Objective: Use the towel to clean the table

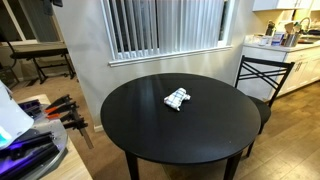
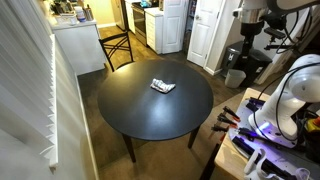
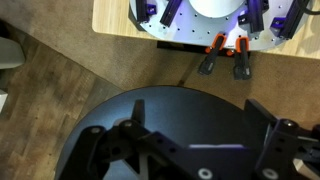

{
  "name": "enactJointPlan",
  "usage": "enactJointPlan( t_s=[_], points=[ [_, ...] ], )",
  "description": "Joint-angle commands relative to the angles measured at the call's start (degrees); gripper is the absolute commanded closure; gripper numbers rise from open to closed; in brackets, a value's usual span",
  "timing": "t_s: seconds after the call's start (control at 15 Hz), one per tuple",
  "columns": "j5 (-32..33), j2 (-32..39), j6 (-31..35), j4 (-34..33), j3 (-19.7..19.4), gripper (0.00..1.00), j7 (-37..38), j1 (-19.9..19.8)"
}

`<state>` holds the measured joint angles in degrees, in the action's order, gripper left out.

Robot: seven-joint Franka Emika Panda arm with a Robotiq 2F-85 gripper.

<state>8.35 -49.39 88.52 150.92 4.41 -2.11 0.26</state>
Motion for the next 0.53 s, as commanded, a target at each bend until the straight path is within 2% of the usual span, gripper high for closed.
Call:
enactJointPlan(
  t_s=[0.0,0.2,0.47],
  points=[
    [4.98,5.08,5.87,-0.42,-0.42,0.0,0.87,-0.09],
    [10.0,12.17,17.04,-0.67,-0.87,0.0,2.1,-0.91],
    [16.0,26.99,36.49,-1.49,-1.09,0.0,4.24,-2.39]
  ],
)
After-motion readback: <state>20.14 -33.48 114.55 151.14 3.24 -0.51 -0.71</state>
